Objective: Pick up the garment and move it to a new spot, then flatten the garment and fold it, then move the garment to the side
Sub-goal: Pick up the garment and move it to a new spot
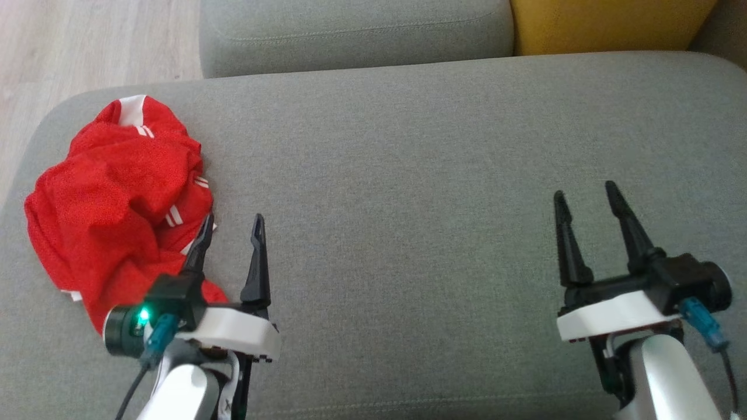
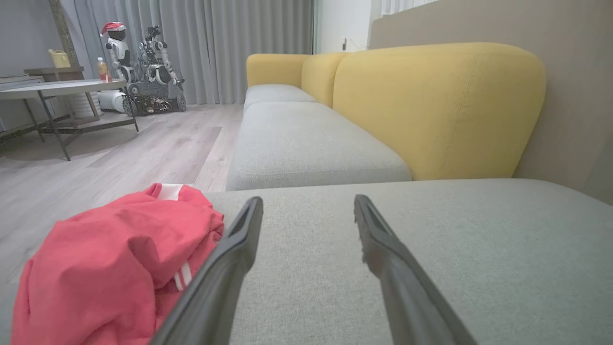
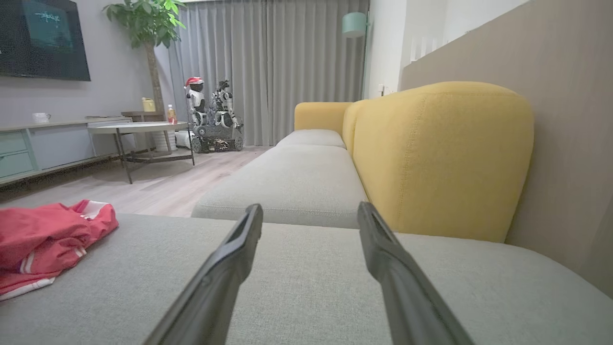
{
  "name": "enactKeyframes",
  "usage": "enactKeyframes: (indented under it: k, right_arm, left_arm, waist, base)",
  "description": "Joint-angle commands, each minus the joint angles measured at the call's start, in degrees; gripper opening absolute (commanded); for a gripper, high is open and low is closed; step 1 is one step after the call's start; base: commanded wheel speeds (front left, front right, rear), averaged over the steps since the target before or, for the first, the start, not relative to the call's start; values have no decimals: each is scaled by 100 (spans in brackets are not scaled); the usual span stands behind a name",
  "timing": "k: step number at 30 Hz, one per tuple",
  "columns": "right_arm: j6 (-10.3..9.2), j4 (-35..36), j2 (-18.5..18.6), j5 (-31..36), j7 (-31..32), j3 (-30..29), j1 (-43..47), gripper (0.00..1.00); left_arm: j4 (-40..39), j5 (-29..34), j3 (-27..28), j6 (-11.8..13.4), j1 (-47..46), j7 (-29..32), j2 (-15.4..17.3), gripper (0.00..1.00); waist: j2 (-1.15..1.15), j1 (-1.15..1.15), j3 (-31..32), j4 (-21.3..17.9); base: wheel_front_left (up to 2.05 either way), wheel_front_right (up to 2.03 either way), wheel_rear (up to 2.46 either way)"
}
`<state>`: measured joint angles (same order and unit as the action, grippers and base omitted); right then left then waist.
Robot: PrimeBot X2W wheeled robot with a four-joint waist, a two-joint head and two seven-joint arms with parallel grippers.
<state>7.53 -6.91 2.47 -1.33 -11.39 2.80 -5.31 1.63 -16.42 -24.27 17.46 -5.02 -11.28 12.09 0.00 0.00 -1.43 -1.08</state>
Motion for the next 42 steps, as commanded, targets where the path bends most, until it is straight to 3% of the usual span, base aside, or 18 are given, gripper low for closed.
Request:
enactKeyframes:
  k: [1, 6, 12, 21, 32, 42]
  right_arm:
    - [-4, 168, 37, 132, -81, 177, -256, 100]
    - [-4, 46, 38, -240, -148, 246, -246, 100]
    - [-4, -241, 39, -1115, -250, 329, -274, 100]
    - [-4, -576, 41, -1180, -361, 443, -399, 100]
    - [-4, -615, 41, -1180, -361, 419, -413, 100]
    - [-4, -532, 41, -1076, -361, 698, -332, 100]
  left_arm:
    - [-260, 40, 227, -12, -297, -89, 15, 100]
    - [-312, 11, 470, -298, -196, -158, -176, 100]
    - [-204, 199, 939, -852, -10, -260, -542, 100]
    - [230, 853, 1292, -1390, 56, -372, -809, 100]
    - [344, 1025, 1456, -1608, 35, -372, -908, 100]
    - [363, 939, 1512, -1499, 28, -372, -920, 100]
  waist:
    - [0, 0, -3, 0]
    - [0, 0, -8, 1]
    - [0, 0, -1, 2]
    - [0, 0, 12, -18]
    - [0, 0, 22, 35]
    - [0, 0, 52, 728]
  base:
    - [0, 0, 0]
    - [0, 0, 0]
    - [0, 0, 0]
    - [0, 0, 0]
    - [0, 0, 0]
    - [0, 0, 0]
